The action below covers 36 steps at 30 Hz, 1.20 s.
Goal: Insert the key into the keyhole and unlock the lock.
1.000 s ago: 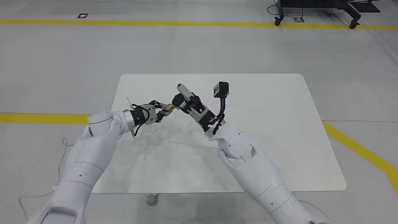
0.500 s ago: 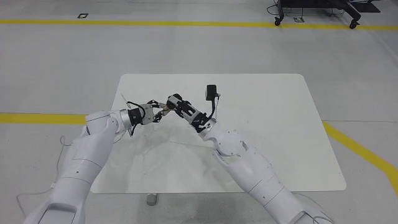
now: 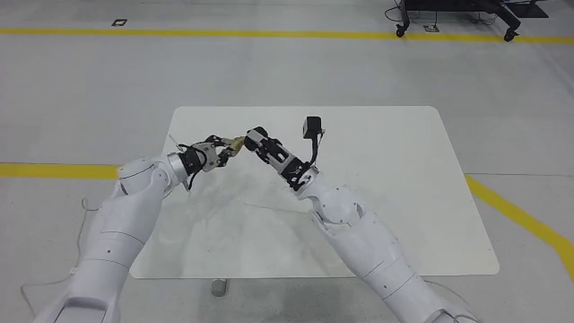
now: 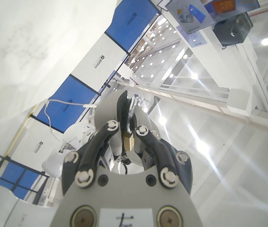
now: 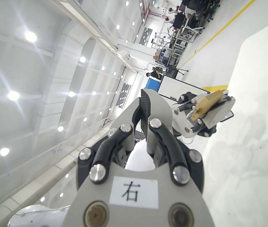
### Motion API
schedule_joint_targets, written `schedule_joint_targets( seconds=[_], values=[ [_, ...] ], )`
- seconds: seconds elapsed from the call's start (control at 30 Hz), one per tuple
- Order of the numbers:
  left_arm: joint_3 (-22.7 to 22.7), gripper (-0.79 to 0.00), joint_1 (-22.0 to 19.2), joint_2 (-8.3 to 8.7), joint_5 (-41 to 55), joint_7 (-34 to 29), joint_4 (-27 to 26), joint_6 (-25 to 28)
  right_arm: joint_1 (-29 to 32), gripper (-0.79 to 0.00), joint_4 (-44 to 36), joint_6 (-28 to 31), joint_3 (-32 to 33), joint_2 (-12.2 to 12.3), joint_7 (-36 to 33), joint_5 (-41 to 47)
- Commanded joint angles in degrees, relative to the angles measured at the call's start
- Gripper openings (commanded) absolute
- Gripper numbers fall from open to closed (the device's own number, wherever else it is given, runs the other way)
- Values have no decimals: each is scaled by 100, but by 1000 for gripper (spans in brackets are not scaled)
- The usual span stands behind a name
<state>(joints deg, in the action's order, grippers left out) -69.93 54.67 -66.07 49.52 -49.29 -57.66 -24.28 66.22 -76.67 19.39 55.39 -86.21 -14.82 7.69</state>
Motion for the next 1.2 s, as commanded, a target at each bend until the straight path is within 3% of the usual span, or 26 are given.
schedule_joint_targets(
  seconds=[0.0,0.07,0.17,0.4,0.7,0.97,1.17],
  values=[
    [-80,-785,95,11,-138,133,-166,659,127,-462,-76,-119,37,1,-324,613],
    [-133,-785,198,19,-234,169,-310,1088,200,-489,0,-350,58,0,-735,1203],
    [-201,-785,320,26,-244,81,-466,1461,209,-422,192,-704,79,-11,-1195,1876],
    [-180,-785,470,56,-565,-360,-715,1839,124,-468,499,-893,54,-80,-1728,2888],
    [-189,-785,511,65,-668,-466,-753,1909,-45,-533,787,-951,-29,-137,-1813,3071],
    [-159,-785,514,63,-769,-488,-766,1918,-94,-785,895,-937,-46,-167,-1812,3143],
    [-133,-785,513,59,-839,-481,-774,1933,-135,-785,972,-995,-90,-188,-1778,3103]
  ],
)
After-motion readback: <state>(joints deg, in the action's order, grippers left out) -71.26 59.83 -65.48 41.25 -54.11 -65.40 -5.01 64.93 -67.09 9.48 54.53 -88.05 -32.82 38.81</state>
